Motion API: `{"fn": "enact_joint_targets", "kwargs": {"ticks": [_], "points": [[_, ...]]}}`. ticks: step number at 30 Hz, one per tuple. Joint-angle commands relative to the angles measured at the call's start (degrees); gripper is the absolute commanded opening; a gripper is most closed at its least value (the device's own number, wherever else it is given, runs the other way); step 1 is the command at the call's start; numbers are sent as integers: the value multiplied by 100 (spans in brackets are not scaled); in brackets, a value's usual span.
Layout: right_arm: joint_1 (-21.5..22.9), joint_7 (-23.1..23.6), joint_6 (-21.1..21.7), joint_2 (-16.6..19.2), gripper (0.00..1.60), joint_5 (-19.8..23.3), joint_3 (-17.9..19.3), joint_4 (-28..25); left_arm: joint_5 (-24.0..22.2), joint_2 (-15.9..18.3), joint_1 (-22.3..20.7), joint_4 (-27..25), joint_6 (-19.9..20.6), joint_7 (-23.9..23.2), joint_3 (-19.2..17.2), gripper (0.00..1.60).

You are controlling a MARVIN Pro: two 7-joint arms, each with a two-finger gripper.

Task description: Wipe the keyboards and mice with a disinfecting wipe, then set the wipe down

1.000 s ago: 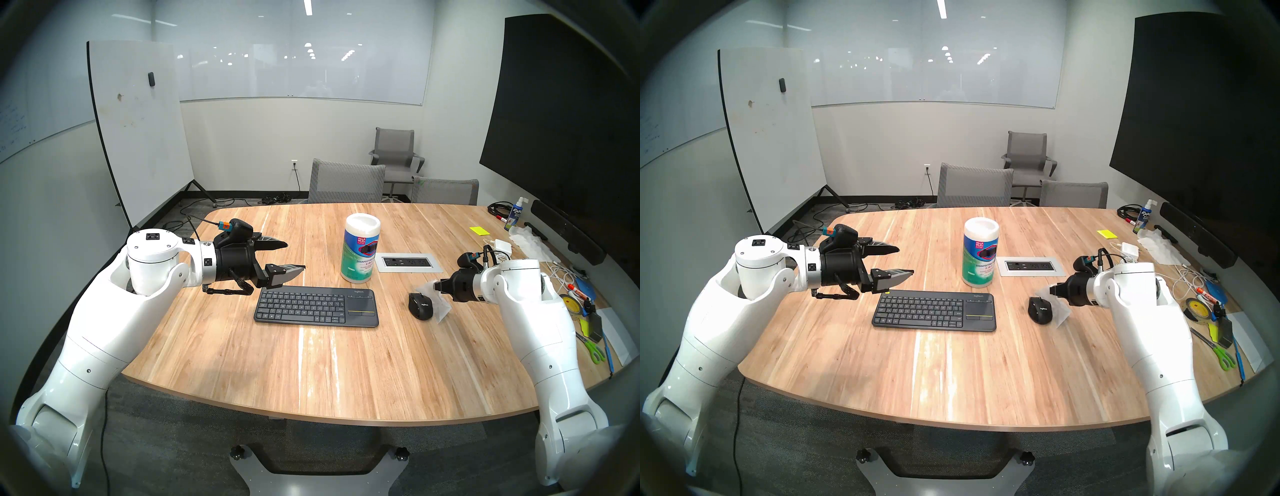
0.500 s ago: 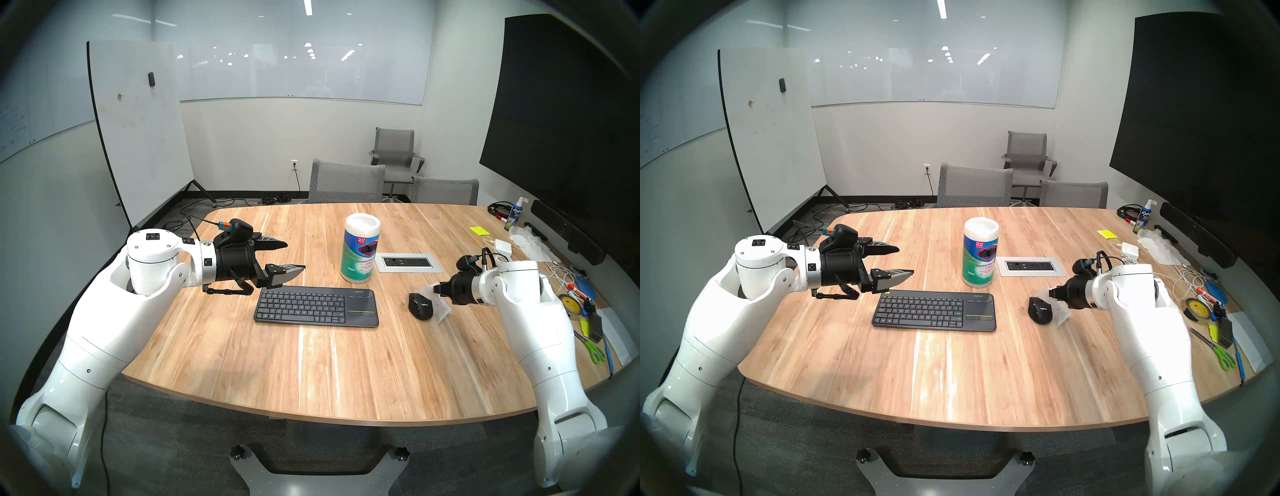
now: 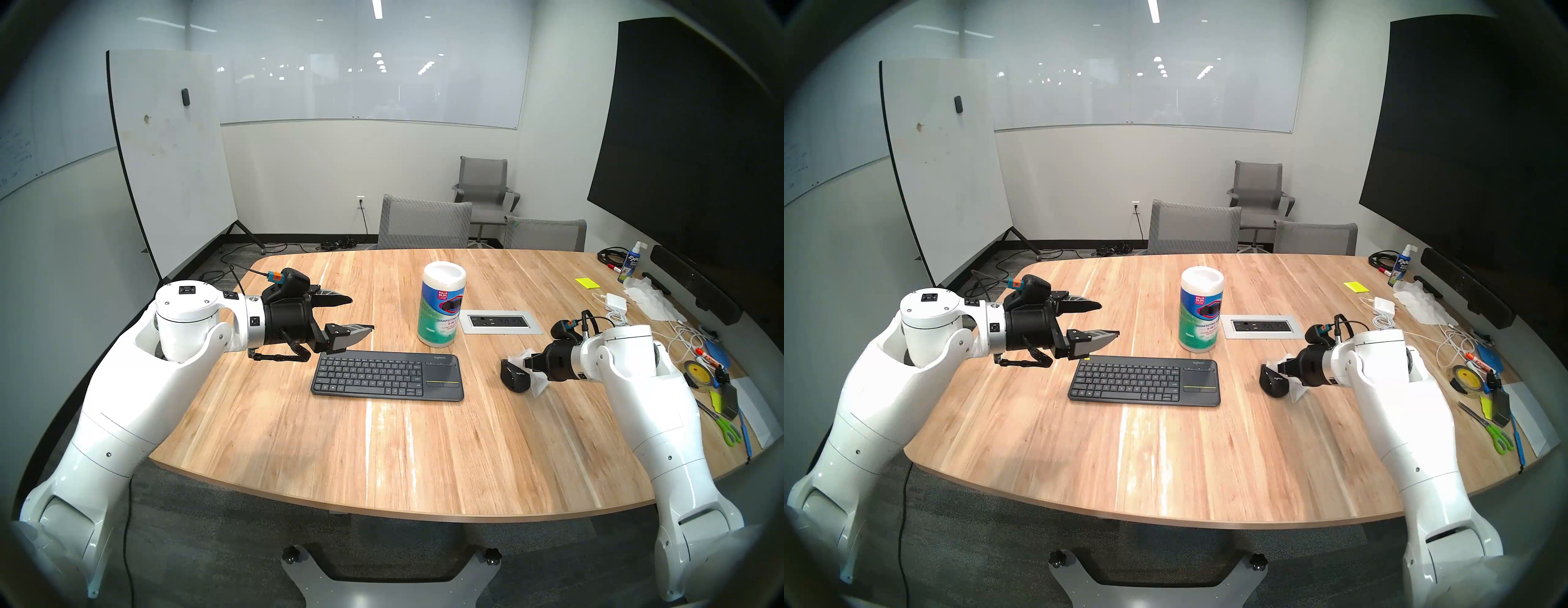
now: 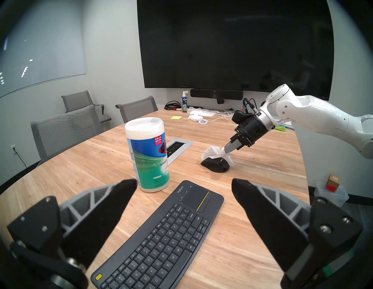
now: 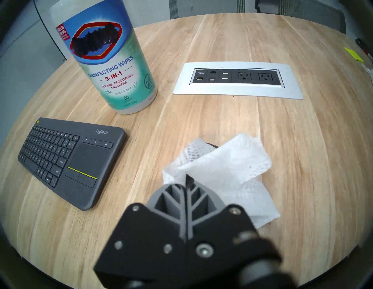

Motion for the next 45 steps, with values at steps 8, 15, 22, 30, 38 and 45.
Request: {"fn": "enact_joint_targets", "kwargs": {"ticks": [8,15,22,30,38,45], "points": [[303,-399,-3,-368,0,-67,-125,152,-14,-2,-54,-101,-8,7,-45,160],[559,-603,-36,-526,0,-93,-159,462,-13,-3,-56,-98,-10,5,-44,160],[808,-715,-152,-617,0,-140,-138,808,-13,-3,-57,-96,-11,3,-43,160],[1115,-723,-132,-693,0,-72,24,1030,-12,-3,-59,-91,-13,0,-41,160],[1343,-746,-70,-706,0,5,185,1132,-12,-3,-59,-92,-13,1,-41,160],[1399,-754,-122,-640,0,-58,175,1325,-13,-2,-55,-99,-9,5,-45,160]]}}
